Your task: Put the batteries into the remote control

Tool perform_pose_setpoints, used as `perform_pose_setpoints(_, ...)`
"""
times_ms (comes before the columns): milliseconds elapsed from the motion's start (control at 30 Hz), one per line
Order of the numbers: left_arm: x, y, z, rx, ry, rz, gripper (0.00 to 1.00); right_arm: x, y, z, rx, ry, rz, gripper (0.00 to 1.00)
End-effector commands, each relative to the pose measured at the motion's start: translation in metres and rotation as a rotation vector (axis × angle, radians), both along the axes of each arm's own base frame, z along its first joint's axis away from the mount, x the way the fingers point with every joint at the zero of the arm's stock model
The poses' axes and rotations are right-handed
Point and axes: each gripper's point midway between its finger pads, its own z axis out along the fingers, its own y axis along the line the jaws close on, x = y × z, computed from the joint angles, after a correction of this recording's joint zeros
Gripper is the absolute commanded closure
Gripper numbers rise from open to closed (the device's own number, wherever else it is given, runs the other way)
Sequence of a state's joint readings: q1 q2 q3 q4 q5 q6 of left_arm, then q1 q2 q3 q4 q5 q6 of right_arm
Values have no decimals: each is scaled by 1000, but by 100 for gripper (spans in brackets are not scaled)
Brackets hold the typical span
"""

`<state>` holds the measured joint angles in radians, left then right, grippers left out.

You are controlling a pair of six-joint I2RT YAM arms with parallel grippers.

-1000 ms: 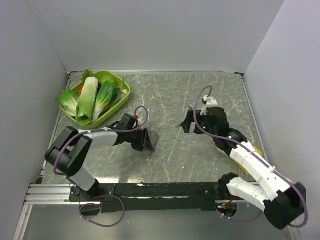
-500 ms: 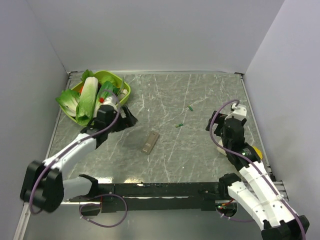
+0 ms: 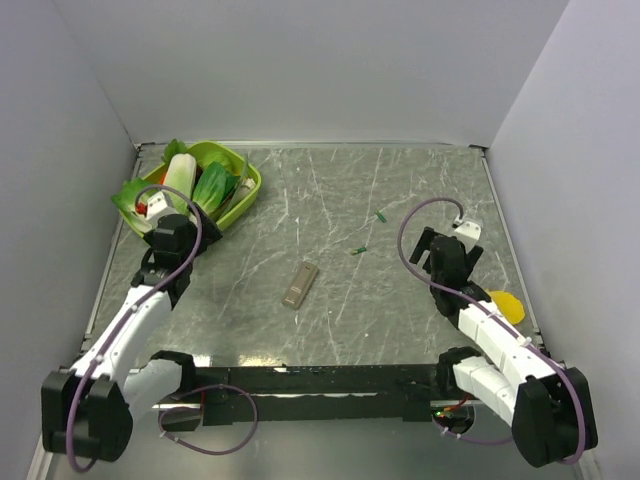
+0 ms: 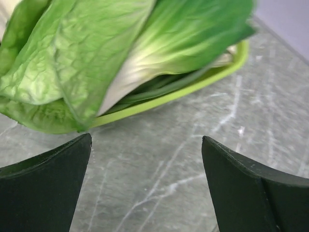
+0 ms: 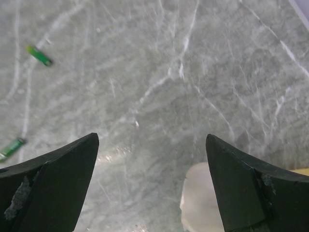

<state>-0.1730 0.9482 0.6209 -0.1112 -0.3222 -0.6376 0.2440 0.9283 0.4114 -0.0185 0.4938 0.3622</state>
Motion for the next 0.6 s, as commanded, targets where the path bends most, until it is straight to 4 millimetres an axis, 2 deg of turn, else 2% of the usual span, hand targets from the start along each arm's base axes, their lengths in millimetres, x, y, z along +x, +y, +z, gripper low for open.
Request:
perform_pose_setpoints(0, 11, 4, -27, -46, 82, 53, 1, 20, -1, 43, 66, -186, -51, 0)
perform_pose_setpoints(33, 15, 3, -43, -58, 139, 61, 1, 19, 0, 43, 66, -185, -46, 0)
perform_pose_setpoints(133, 25, 3, -69, -86, 237, 62, 1, 17, -1, 51, 59, -204, -40, 0)
perform_pose_setpoints(200, 33, 5, -77, -105, 258, 57, 1, 13, -3, 54, 43, -222, -28, 0)
perform_pose_setpoints(233, 40, 15, -82, -112, 268, 81, 0, 13, -3, 57, 40, -239, -23, 0)
perform_pose_setpoints(367, 72, 30, -78, -108, 227, 94, 0, 8, -1, 55, 40, -251, 0, 0)
perform_pose_setpoints(400, 78, 43, -78, -101, 223, 120, 1, 8, -1, 55, 46, -252, 2, 0)
perform_pose_setpoints(467, 97, 54, -76, -66, 227, 123, 1, 8, 5, 59, 63, -260, 34, 0)
perform_pose_setpoints(500, 113, 64, -61, -53, 191, 136, 1, 9, 9, 61, 67, -264, 55, 0)
perform_pose_setpoints(533, 121, 69, -69, -37, 213, 135, 0, 9, 16, 63, 80, -270, 97, 0)
perform_pose_setpoints(567, 128, 72, -65, -31, 206, 132, 1, 11, 22, 68, 88, -282, 129, 0)
